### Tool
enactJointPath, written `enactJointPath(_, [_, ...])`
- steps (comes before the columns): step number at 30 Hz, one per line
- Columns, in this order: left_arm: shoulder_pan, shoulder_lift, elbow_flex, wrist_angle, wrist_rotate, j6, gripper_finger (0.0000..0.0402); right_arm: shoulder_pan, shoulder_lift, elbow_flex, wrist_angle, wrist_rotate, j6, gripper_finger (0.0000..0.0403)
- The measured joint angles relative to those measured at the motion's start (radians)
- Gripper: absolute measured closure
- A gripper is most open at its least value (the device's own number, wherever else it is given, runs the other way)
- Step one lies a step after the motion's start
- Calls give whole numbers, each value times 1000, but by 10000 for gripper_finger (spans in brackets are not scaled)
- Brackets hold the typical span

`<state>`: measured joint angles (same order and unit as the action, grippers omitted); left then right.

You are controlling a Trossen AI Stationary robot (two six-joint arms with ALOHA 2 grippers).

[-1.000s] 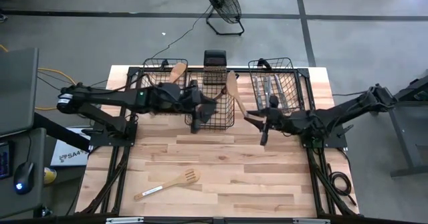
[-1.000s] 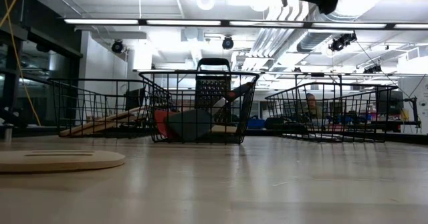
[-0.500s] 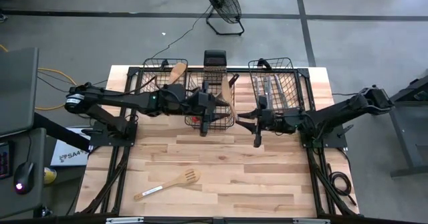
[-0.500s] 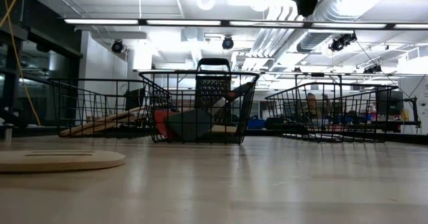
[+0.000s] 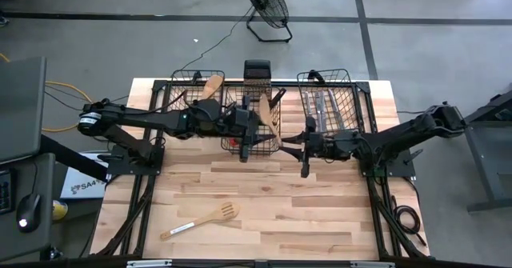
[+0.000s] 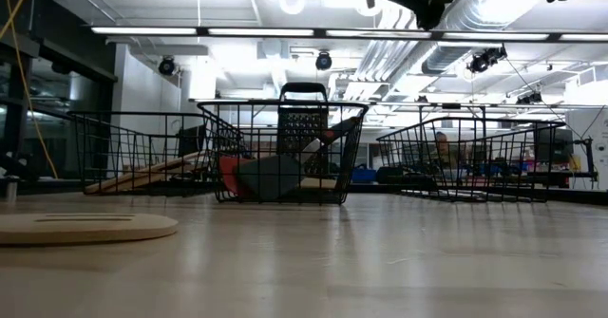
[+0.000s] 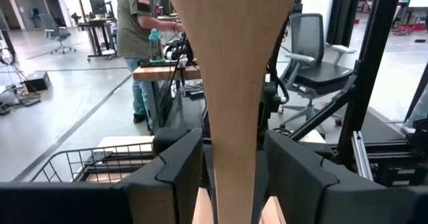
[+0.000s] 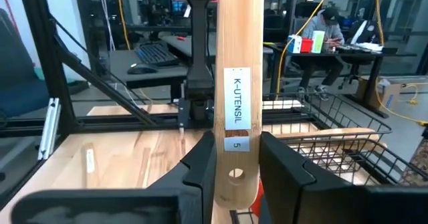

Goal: Pick & Place Kitchen Items
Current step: Put the light brown wooden serving fork into the left wire basket

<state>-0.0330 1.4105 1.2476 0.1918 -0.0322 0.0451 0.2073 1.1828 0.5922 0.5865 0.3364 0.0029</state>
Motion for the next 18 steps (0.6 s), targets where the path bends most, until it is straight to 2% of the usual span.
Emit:
enactJointPath(7, [0, 0, 0, 45, 40, 2, 242, -12, 46, 0, 46, -28, 10, 321])
enactJointPath(18, [0, 0, 0, 38, 39, 3, 242, -25, 53, 0, 90, -30, 6, 321])
